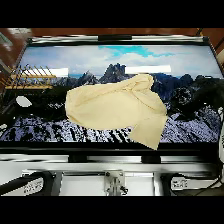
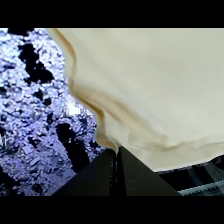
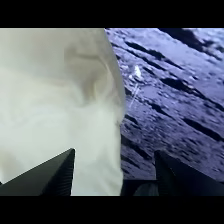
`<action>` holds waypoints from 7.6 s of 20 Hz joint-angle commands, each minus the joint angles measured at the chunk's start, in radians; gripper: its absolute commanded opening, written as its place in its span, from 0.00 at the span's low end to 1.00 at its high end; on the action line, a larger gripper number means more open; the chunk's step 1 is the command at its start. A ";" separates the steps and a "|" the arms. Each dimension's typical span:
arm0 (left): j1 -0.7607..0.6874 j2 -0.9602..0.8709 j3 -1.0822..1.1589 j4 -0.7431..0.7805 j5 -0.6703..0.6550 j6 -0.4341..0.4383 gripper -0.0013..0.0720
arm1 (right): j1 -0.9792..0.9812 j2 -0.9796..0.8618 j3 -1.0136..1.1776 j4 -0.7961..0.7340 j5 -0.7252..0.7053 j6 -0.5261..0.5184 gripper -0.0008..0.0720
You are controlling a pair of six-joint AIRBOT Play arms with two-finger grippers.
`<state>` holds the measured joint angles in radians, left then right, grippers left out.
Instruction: Fold the shirts.
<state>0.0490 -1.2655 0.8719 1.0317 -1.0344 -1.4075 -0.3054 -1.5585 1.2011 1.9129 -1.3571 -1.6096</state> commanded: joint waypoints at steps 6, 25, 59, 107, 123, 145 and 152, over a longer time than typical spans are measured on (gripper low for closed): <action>0.002 0.118 0.043 -0.001 -0.025 0.009 0.06 | 0.095 -0.114 -0.013 -0.004 0.171 -0.023 0.29; 0.008 0.485 1.169 0.060 0.019 0.075 0.06 | 0.174 0.904 0.655 0.014 0.456 -0.200 0.09; -0.004 -0.525 0.737 0.056 0.204 -0.045 0.06 | 0.282 -0.158 0.335 0.014 0.804 -0.103 0.09; 0.228 0.145 -0.402 -0.059 -0.097 0.113 0.84 | -0.218 0.466 -0.264 -0.030 -0.081 -0.094 0.75; 0.188 0.114 -0.303 -0.143 -0.072 0.143 0.06 | -0.064 0.388 -0.634 0.069 0.094 -0.138 0.75; 0.153 -0.307 0.460 -0.143 -0.076 0.103 0.06 | 0.134 0.025 0.107 0.200 0.368 0.006 0.09; 0.142 -0.476 0.514 -0.142 -0.196 0.096 0.68 | 0.145 -0.109 0.154 0.188 0.414 -0.089 0.75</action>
<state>0.1974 -1.6787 1.3647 0.8909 -1.1404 -1.3300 -0.1673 -1.6279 1.3373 2.1029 -0.9531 -1.6218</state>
